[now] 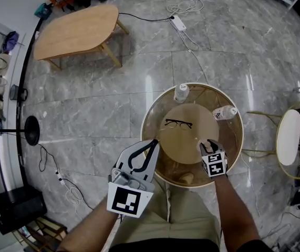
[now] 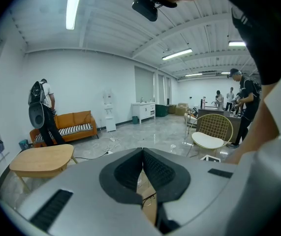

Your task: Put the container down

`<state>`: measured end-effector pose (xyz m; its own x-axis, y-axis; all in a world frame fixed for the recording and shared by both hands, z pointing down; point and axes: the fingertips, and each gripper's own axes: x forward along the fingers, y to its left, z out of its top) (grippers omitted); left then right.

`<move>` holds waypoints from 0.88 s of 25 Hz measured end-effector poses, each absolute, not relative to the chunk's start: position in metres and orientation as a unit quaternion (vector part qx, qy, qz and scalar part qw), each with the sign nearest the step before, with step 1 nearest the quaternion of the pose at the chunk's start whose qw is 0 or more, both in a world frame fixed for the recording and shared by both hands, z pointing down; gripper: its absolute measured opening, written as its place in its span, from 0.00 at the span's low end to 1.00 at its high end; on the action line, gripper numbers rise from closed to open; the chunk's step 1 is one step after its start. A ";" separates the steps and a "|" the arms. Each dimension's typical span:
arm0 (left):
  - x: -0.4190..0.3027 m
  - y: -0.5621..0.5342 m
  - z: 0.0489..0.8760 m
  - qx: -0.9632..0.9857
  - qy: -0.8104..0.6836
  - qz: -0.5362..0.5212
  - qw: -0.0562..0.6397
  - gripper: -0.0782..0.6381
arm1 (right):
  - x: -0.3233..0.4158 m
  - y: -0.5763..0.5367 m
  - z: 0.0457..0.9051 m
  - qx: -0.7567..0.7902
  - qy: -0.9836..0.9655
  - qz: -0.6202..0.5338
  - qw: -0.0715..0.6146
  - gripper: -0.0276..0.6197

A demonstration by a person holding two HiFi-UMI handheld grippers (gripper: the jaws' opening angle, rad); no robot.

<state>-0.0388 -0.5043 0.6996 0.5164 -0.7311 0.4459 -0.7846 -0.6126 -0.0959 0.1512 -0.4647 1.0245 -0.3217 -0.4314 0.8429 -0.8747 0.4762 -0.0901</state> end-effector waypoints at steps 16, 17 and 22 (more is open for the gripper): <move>-0.033 -0.493 0.696 0.866 -0.439 0.234 0.049 0.13 | 0.159 -0.442 1.049 0.404 -0.758 0.282 0.428 0.28; -0.033 -0.492 0.695 0.865 -0.440 0.235 0.048 0.13 | 0.160 -0.441 1.050 0.402 -0.757 0.283 0.431 0.28; -0.030 -0.486 0.691 0.862 -0.448 0.232 0.050 0.13 | 0.165 -0.436 1.052 0.397 -0.756 0.280 0.438 0.28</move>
